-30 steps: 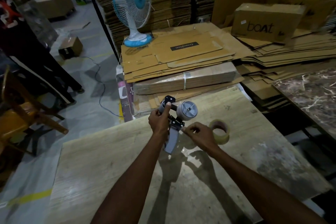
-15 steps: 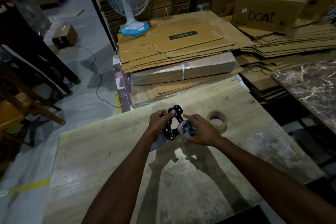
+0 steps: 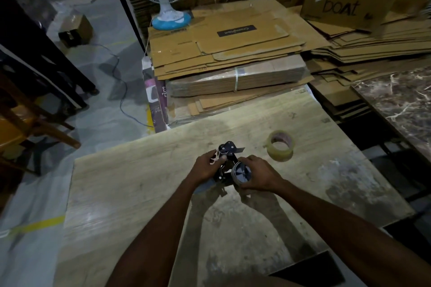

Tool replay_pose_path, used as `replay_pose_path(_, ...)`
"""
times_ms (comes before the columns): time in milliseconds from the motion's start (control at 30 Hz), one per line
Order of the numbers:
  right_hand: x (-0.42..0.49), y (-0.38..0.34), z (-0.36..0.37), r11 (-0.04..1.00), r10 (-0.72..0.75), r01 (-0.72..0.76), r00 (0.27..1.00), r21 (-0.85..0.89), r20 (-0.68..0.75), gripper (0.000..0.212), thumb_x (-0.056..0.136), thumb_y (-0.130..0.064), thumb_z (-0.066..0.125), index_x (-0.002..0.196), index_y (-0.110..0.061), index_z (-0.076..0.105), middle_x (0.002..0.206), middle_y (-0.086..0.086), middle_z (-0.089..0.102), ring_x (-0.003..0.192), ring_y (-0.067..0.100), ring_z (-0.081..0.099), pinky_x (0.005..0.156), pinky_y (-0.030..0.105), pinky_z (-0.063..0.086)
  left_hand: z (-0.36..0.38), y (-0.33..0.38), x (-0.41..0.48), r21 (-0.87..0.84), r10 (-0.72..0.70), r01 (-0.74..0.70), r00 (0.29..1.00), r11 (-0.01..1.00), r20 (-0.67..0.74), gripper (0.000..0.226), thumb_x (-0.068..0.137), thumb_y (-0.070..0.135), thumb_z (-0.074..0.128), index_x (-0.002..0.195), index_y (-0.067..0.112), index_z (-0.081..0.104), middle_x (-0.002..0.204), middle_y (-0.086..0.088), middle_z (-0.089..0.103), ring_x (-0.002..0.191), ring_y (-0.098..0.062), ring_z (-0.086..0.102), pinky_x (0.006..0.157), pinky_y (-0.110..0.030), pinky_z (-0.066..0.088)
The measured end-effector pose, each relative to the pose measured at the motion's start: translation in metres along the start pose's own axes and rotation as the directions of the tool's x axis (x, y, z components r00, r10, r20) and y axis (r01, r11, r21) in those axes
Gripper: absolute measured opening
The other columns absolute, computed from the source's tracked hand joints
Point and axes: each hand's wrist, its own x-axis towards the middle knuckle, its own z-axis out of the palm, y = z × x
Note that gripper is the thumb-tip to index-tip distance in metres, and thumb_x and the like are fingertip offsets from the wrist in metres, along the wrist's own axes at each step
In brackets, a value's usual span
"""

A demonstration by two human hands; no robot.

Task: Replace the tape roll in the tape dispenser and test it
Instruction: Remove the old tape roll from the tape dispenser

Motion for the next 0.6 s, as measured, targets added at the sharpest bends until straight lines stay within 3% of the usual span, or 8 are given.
replay_pose_path(100,0.003,0.004,0.003,1.0,0.014,-0.014,1.0,-0.021,0.025,0.08,0.062,-0.069,0.058,0.126,-0.021,0.058,0.103,0.007,0.066,0.091,0.023,0.061,0.072,0.028,0.048,0.004,-0.014,-0.008,0.124,0.043,-0.04,0.999,0.991,-0.022,0.08,0.089,0.053,0.076,0.151,0.01,0.049,0.15,-0.011,0.048,0.139,-0.027,0.048,0.113,-0.04,0.042)
replay_pose_path(200,0.009,0.004,0.004,1.0,0.014,-0.013,1.0,-0.015,0.018,0.063,0.067,-0.063,0.068,0.118,-0.028,0.062,0.098,-0.001,0.069,0.087,0.017,0.064,0.07,0.029,0.052,0.006,-0.025,-0.008,0.19,0.172,-0.172,0.985,0.967,0.016,0.095,0.08,0.055,0.085,0.156,0.02,0.04,0.155,-0.003,0.037,0.146,-0.018,0.035,0.117,-0.035,0.037)
replay_pose_path(267,0.016,0.004,0.002,1.0,0.008,-0.008,0.999,-0.003,0.036,0.053,0.068,-0.06,0.071,0.111,-0.03,0.064,0.094,-0.005,0.069,0.082,0.014,0.063,0.067,0.029,0.053,0.003,-0.025,-0.005,0.188,0.191,-0.202,0.979,0.961,0.074,0.103,0.075,0.058,0.087,0.158,0.031,0.033,0.156,0.003,0.032,0.142,-0.014,0.036,0.112,-0.028,0.037)
replay_pose_path(333,0.021,0.004,0.0,1.0,-0.001,0.001,0.999,0.003,0.038,0.048,0.068,-0.06,0.071,0.106,-0.031,0.065,0.092,-0.006,0.068,0.08,0.011,0.06,0.066,0.03,0.053,0.006,-0.028,0.001,0.189,0.198,-0.214,0.975,0.958,0.102,0.108,0.073,0.059,0.088,0.159,0.032,0.029,0.153,-0.003,0.035,0.137,-0.017,0.043,0.106,-0.025,0.04)
replay_pose_path(467,0.031,0.009,0.0,0.999,0.007,-0.007,1.0,0.033,0.029,0.053,0.065,-0.062,0.071,0.11,-0.034,0.064,0.093,-0.005,0.067,0.084,0.011,0.06,0.069,0.031,0.053,0.01,-0.039,0.013,0.245,0.186,-0.2,0.979,0.949,0.078,0.125,0.068,0.069,0.085,0.164,0.028,0.016,0.163,-0.002,0.022,0.143,-0.027,0.039,0.113,-0.038,0.043)
replay_pose_path(600,0.033,0.017,0.007,0.997,0.049,-0.05,0.999,0.055,0.01,0.063,0.066,-0.068,0.07,0.121,-0.04,0.056,0.105,-0.005,0.062,0.097,0.013,0.057,0.077,0.032,0.053,0.01,-0.043,0.021,0.409,0.209,-0.236,0.972,0.881,0.111,0.135,0.067,0.073,0.083,0.167,0.024,0.006,0.173,-0.008,-0.001,0.157,-0.028,0.008,0.123,-0.053,0.023)
